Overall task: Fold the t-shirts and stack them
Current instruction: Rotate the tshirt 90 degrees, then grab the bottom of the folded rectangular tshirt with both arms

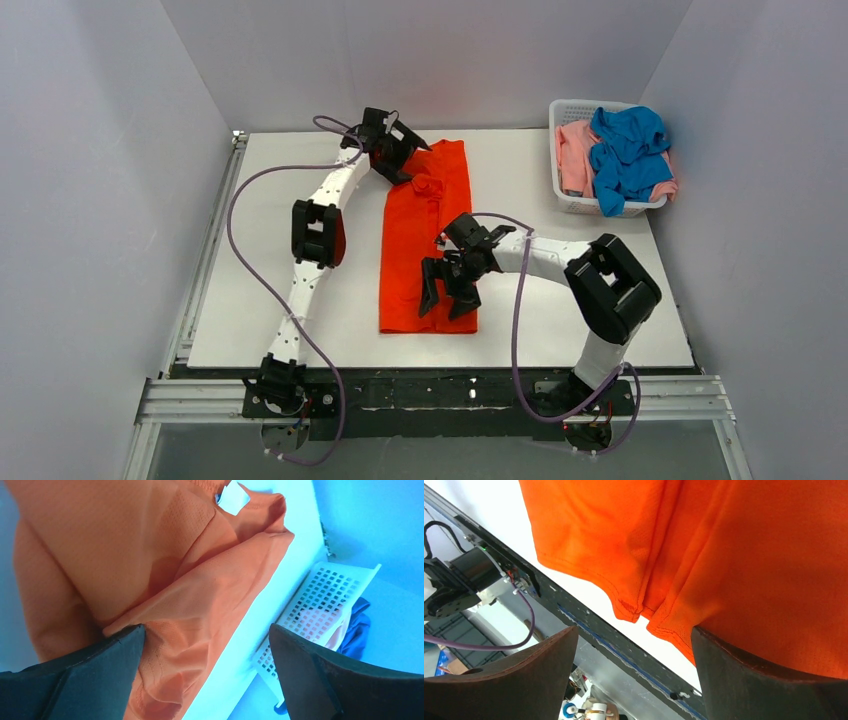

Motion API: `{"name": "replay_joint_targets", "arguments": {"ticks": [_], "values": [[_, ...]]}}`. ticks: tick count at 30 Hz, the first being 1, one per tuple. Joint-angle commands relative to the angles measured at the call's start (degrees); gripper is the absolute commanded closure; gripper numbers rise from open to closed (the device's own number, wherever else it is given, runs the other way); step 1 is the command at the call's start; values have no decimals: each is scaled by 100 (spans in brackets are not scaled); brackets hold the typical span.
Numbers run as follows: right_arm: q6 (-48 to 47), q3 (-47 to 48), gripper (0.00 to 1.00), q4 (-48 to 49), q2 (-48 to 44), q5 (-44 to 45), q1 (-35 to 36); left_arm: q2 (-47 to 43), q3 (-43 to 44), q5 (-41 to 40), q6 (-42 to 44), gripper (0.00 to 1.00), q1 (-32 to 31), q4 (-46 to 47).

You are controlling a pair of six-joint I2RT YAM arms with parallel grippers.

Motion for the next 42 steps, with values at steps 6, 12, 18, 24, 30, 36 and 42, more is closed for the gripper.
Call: {"name": "replay_joint_targets", "arguments": {"ticks": [6, 12, 18, 24, 30, 36, 42], "values": [[131, 183, 7, 138, -287, -18, 103, 478, -757, -1241, 727, 2, -150, -282], [5, 445, 7, -130, -1011, 1006, 94, -282, -287, -1084, 1549, 2, -159, -338], [190, 297, 7, -279, -1882, 1831, -38, -2112, -950, -629, 2691, 2, -183, -524], [421, -523, 6, -135, -2646, 1678, -717, -4643, -3739, 125, 3131, 2, -222, -896], [604, -1200, 8, 70, -2995, 1434, -793, -7406, -7731, -485, 3031, 2, -685, -670], [810, -1722, 12, 328, -2896, 1163, -785, -8482, -9992, -570, 2337, 2, -1220, -634], [1065, -1913, 17, 683, -2572, 1026, -785, -8589, -10930, -544, 1894, 13, -1405, -1]]}}
